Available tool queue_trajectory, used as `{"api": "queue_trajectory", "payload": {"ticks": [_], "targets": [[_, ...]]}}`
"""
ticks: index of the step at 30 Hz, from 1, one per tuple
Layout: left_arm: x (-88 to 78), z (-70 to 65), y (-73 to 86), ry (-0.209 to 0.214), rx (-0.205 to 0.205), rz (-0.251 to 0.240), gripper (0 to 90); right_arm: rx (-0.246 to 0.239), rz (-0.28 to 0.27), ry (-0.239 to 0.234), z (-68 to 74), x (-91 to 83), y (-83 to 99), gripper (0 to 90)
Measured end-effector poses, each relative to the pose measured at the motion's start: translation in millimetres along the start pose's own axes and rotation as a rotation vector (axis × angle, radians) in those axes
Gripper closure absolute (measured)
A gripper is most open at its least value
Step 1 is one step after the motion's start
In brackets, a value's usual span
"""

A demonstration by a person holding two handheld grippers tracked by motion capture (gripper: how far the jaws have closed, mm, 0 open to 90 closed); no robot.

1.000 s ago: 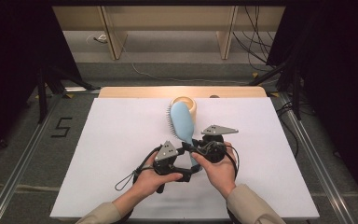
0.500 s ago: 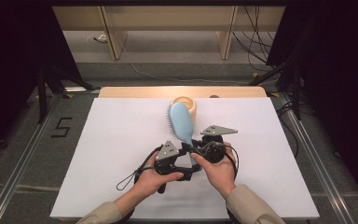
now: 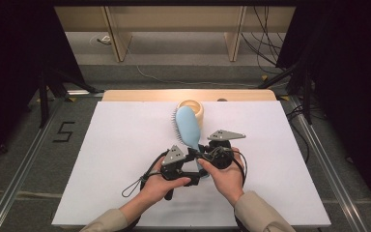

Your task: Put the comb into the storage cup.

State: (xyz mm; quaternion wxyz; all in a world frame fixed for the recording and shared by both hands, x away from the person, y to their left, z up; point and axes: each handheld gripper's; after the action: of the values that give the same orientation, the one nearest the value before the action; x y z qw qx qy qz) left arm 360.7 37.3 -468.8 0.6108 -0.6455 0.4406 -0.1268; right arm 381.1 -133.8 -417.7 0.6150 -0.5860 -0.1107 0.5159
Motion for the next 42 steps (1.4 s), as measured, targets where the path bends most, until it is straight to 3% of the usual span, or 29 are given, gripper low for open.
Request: {"api": "queue_trajectory", "payload": {"ticks": [29,42], "targets": [[-0.1,0.4,1.1,0.029,-0.037,-0.029,50.7,-0.011,0.003,0.002,1.9,3.2,0.8,70.3],[-1.0,4.9,1.3,0.038,-0.11,-0.03,61.6,-0.02,-0.001,0.004,2.7,4.1,0.9,70.3]]}}
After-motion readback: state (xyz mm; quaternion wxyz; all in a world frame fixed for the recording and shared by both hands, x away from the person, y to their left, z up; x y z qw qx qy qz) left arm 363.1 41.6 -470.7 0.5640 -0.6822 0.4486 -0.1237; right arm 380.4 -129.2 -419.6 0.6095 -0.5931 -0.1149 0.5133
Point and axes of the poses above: each handheld gripper's, and its own axes: x roughly forward along the jaws, y roughly out of its underside, z roughly to its left, and after that the axes turned 7 degrees about -y, right-handed
